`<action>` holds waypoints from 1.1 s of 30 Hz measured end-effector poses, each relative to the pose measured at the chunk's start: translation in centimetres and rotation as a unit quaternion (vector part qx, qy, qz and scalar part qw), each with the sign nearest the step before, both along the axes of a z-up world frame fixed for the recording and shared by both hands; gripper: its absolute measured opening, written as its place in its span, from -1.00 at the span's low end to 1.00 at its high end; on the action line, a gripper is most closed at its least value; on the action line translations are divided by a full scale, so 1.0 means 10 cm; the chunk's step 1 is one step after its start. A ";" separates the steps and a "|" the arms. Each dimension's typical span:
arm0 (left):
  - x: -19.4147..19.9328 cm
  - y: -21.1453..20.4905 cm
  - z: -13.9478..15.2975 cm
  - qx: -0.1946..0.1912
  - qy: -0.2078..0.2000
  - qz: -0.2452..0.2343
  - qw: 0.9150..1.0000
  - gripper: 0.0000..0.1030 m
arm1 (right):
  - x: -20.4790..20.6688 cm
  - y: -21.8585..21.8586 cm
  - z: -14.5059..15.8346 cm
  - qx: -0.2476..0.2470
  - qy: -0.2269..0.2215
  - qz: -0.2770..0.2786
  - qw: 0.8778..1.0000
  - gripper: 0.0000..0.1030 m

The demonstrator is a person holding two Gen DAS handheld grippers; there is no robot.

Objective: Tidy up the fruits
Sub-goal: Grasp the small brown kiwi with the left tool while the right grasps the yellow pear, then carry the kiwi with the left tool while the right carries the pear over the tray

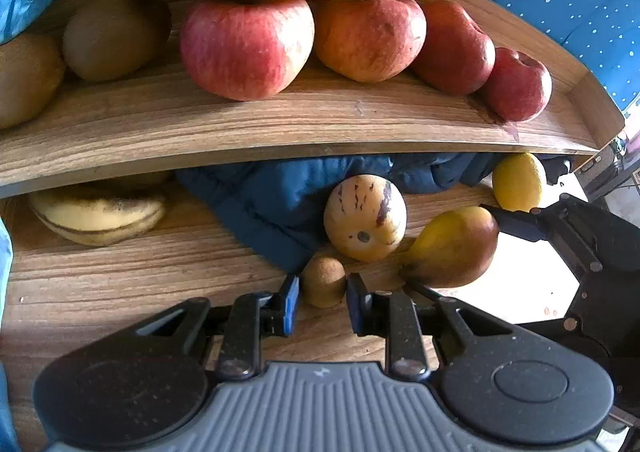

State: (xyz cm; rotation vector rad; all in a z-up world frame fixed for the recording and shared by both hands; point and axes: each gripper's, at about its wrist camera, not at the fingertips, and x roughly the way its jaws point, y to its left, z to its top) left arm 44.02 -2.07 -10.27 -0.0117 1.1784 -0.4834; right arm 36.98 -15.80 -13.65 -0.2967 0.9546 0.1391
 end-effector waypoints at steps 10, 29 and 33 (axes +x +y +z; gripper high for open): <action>-0.08 -0.06 0.01 0.003 -0.001 -0.005 1.000 -0.47 | -0.16 -0.02 0.06 0.007 -0.002 -0.021 1.000 0.43; -0.30 0.00 0.17 0.001 -0.022 -0.005 1.000 -0.47 | -0.52 0.07 0.32 0.008 -0.039 -0.026 0.999 0.42; -0.38 0.01 0.22 0.001 -0.030 -0.004 1.000 -0.47 | -0.63 0.11 0.41 0.010 -0.050 -0.021 0.998 0.42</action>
